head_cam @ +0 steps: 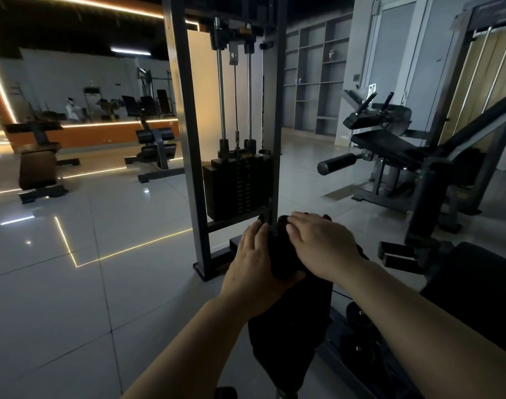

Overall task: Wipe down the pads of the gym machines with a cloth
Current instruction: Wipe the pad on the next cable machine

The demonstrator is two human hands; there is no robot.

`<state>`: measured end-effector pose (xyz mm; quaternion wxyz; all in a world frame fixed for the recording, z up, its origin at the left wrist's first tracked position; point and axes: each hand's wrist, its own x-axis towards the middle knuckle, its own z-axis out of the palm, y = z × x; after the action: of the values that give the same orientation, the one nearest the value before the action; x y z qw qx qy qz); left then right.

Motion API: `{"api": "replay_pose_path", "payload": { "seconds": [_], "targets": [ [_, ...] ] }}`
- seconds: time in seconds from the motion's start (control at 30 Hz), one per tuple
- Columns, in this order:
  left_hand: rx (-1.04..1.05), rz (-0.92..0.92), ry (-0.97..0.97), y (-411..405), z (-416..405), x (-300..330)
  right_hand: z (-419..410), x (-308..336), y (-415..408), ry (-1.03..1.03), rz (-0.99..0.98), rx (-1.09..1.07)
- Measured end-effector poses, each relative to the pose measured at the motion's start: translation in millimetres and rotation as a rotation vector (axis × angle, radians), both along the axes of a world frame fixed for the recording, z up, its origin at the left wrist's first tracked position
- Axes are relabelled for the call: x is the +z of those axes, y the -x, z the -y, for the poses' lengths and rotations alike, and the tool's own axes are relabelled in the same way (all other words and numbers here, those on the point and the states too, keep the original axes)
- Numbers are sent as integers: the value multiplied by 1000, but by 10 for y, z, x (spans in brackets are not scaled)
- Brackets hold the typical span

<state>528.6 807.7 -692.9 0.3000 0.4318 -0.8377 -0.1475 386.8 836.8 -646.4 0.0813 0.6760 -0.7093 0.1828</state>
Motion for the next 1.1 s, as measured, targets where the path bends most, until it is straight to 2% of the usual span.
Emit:
{"api": "replay_pose_path", "payload": {
  "seconds": [0.17,0.27,0.37,0.47,0.57,0.63,0.7,0.8,0.9,0.97,1.1],
  "targets": [
    [-14,-17,91,-1,9,-51,14,51,26,-21,-72,142],
    [6,-71,125,15,38,-106,-64,7,259,-31,145,120],
    [18,-265,114,87,32,-168,-50,-38,256,12,267,44],
    [53,-478,101,178,61,-260,20,-2,73,37,153,-8],
    [30,-554,106,197,90,-315,76,34,-94,71,-6,100],
    [-8,-596,94,177,98,-343,60,49,-88,54,-42,166],
    [-17,-601,89,158,101,-360,12,26,73,16,10,168],
    [12,-572,80,158,93,-353,-77,-9,257,-14,211,51],
    [3,-568,75,150,78,-345,-4,21,-7,18,44,-2],
    [-29,-601,64,144,70,-338,70,23,-233,66,-60,70],
    [-23,-611,64,135,65,-340,43,-29,-147,77,-38,120]
  ]
}}
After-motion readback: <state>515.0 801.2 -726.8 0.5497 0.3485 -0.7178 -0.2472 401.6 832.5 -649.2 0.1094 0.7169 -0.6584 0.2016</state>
